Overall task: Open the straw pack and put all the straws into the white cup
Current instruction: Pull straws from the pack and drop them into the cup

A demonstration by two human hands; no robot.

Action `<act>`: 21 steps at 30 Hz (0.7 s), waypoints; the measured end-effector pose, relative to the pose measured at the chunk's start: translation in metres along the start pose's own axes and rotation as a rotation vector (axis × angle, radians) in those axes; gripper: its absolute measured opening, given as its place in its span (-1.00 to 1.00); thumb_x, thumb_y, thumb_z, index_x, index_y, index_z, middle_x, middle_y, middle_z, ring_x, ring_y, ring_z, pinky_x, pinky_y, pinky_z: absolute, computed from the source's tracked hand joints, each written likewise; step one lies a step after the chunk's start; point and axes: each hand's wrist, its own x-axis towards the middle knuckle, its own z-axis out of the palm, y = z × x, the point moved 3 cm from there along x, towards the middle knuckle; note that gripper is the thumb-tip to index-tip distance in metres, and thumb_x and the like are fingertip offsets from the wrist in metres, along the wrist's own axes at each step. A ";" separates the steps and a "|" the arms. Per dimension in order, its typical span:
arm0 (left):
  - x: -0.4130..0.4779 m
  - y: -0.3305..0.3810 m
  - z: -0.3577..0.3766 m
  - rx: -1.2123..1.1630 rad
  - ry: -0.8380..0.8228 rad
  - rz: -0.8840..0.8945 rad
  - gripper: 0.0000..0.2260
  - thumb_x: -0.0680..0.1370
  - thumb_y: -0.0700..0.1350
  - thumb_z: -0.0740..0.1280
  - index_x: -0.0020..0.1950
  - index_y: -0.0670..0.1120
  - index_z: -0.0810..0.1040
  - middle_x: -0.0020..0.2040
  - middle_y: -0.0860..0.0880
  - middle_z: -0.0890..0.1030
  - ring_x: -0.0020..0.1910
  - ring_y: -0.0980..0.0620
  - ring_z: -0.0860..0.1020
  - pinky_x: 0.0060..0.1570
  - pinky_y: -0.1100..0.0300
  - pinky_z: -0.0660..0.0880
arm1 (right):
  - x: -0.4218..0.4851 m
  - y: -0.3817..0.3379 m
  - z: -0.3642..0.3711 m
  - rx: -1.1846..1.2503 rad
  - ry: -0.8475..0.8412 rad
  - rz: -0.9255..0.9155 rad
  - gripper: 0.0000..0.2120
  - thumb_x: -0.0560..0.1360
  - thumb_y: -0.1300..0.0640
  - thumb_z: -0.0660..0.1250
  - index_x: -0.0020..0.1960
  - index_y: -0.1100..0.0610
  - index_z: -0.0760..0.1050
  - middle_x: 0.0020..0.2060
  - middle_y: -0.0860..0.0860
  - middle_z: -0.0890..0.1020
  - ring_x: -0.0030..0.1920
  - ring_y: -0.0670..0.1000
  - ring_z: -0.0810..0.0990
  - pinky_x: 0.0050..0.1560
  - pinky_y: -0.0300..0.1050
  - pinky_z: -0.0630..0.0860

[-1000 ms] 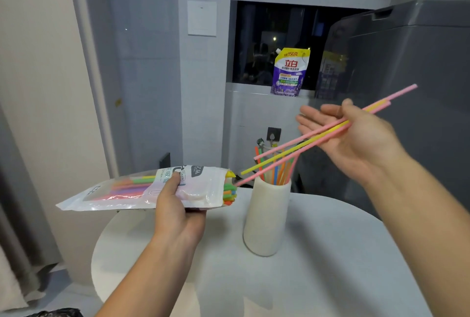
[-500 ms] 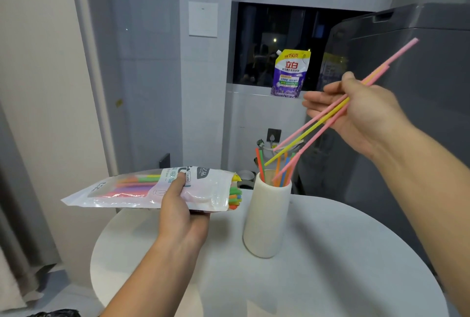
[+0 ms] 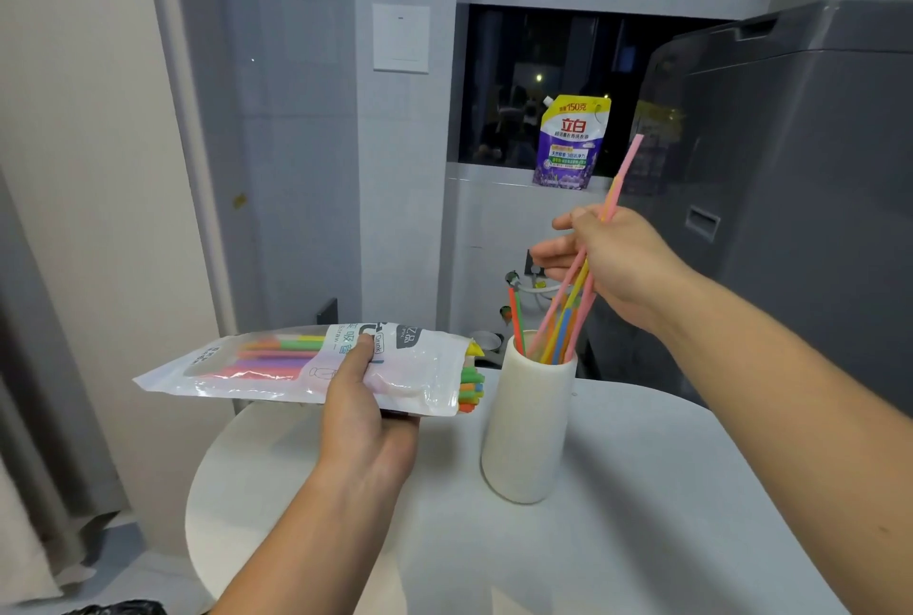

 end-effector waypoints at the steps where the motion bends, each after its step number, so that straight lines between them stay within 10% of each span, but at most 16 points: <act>1: 0.001 0.000 0.000 0.005 -0.002 -0.001 -0.86 0.63 -0.15 0.35 0.18 -0.01 0.57 -0.09 -0.01 0.77 -0.15 -0.01 0.76 0.06 -0.12 0.63 | 0.001 0.000 0.001 0.000 0.000 -0.002 -0.75 0.74 0.09 0.08 0.06 0.11 0.52 -0.23 0.08 0.77 -0.08 0.08 0.76 0.13 0.07 0.66; 9: 0.001 -0.002 0.001 -0.004 -0.022 -0.012 -0.70 0.62 -0.14 0.36 0.36 -0.03 0.54 0.16 -0.07 0.73 0.18 -0.11 0.69 0.24 -0.30 0.54 | 0.003 0.008 0.011 -0.060 -0.127 0.003 -0.77 0.73 0.11 0.12 0.13 0.13 0.54 -0.28 -0.03 0.77 -0.21 -0.06 0.77 -0.25 -0.26 0.66; 14: 0.001 -0.003 0.000 -0.016 -0.017 -0.014 -0.67 0.63 -0.15 0.35 0.39 -0.05 0.51 0.25 -0.11 0.69 0.25 -0.15 0.66 0.29 -0.33 0.50 | 0.003 0.018 0.011 -0.067 -0.130 0.004 -0.87 0.66 0.13 0.29 0.16 0.12 0.55 -0.22 0.03 0.78 -0.16 -0.02 0.77 -0.01 -0.08 0.70; 21: 0.001 -0.005 -0.001 -0.025 -0.027 -0.020 -0.71 0.62 -0.15 0.36 0.35 -0.04 0.52 0.26 -0.14 0.69 0.26 -0.18 0.65 0.31 -0.36 0.48 | -0.003 0.018 0.009 0.005 -0.058 -0.072 -0.49 0.58 0.06 0.42 0.46 0.10 0.33 0.09 0.12 0.69 0.03 0.05 0.73 0.17 0.03 0.65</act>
